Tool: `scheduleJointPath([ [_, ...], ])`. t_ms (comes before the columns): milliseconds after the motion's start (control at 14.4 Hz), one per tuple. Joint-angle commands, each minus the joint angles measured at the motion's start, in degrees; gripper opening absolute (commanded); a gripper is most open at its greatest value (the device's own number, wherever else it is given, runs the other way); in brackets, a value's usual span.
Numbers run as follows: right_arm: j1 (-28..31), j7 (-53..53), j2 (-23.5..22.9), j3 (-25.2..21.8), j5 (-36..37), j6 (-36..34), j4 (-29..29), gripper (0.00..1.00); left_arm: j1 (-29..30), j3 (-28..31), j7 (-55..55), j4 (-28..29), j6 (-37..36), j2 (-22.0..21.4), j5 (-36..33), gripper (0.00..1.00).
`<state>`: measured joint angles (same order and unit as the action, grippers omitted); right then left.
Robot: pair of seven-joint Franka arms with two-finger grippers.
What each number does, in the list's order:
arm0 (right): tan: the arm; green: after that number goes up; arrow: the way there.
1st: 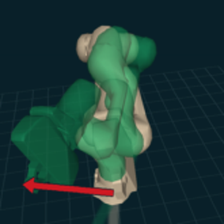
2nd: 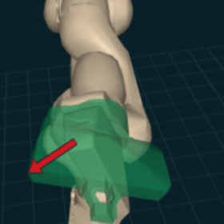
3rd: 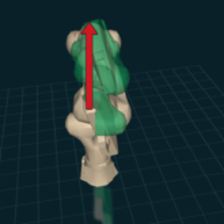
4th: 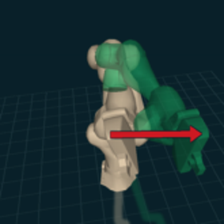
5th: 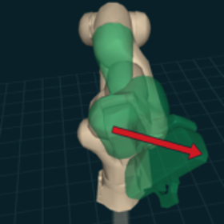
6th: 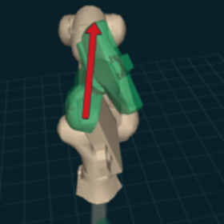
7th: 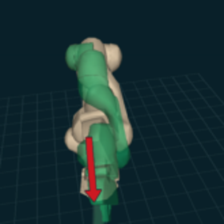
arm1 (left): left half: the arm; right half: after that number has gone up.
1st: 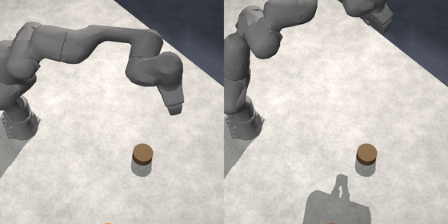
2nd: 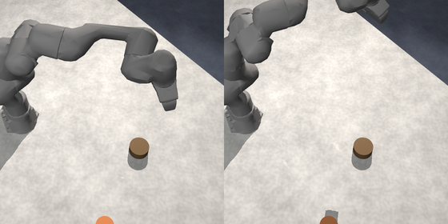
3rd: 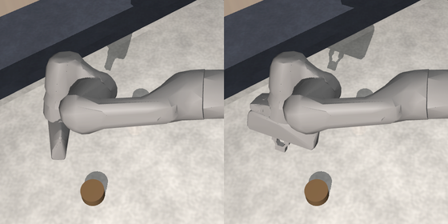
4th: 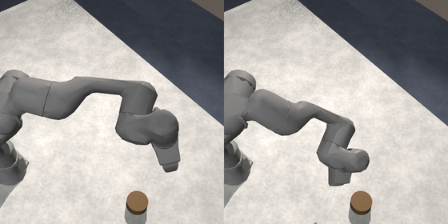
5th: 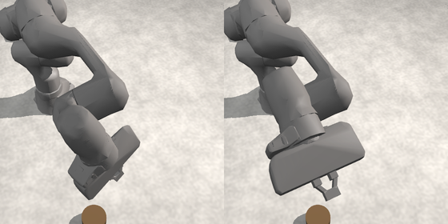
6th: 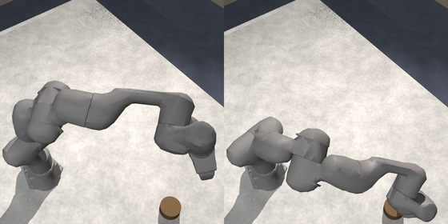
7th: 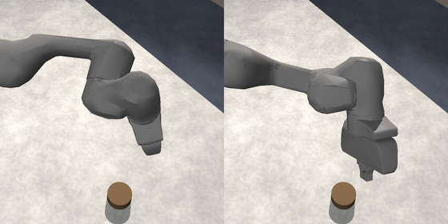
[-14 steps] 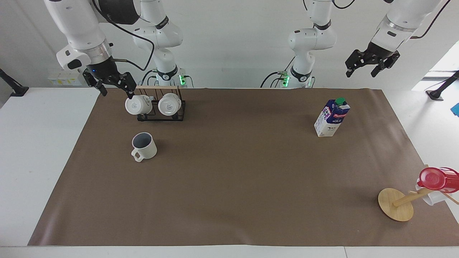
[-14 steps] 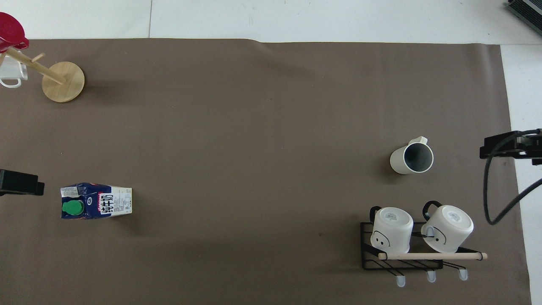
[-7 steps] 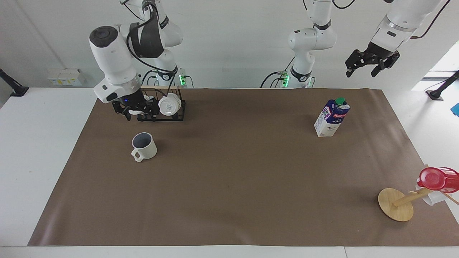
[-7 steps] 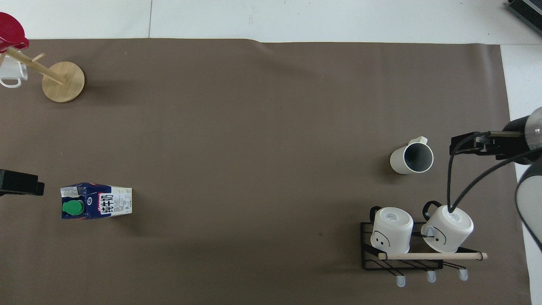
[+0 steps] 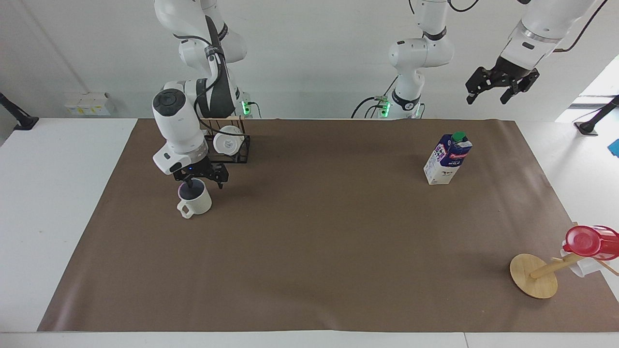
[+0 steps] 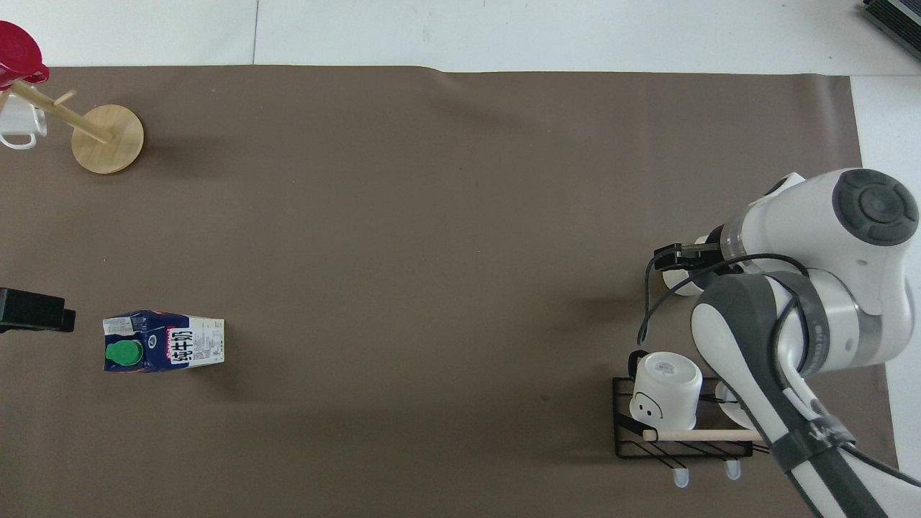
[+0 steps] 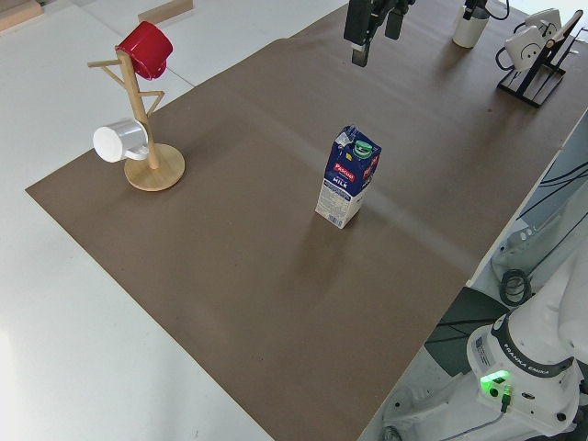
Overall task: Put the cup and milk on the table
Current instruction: 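Reach the right gripper down to the white mug's rim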
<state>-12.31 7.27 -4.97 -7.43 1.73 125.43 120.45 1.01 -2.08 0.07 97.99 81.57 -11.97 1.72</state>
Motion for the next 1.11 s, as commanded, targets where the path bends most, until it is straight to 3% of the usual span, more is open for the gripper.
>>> scheduleJointPath([
  [0, 0.2, -1.8, -1.3, 0.0, -0.7, 3.9, 1.0, 1.00, 0.7, -0.3, -0.3, 0.9, -0.3, -0.9, -0.3, 1.00],
  [208, 0.2, -2.4, -4.0, 0.0, -0.7, 7.4, 1.0, 1.00, 0.7, -0.3, -0.3, 0.9, -0.3, -0.9, -0.3, 1.00],
  [556, 1.0, -5.4, -4.6, 0.0, -0.7, 7.6, 1.0, 0.99, 0.7, -0.3, -0.3, 0.9, -0.3, -0.9, -0.3, 1.00],
  [833, 0.9, -5.0, -4.7, 0.0, -0.7, 7.6, 1.0, 0.28, 0.7, -0.3, -0.3, 0.9, -0.3, -0.9, -0.2, 1.00],
  [972, 0.8, -4.5, -4.7, 0.0, -0.7, 7.6, 1.0, 0.01, 0.7, -0.3, -0.3, 0.9, -0.3, -0.9, -0.3, 1.00],
  [1042, 0.8, -3.5, -4.8, 0.0, -0.7, 7.5, 0.8, 0.00, 0.7, -0.3, -0.3, 0.9, -0.3, -0.9, -0.3, 1.00],
])
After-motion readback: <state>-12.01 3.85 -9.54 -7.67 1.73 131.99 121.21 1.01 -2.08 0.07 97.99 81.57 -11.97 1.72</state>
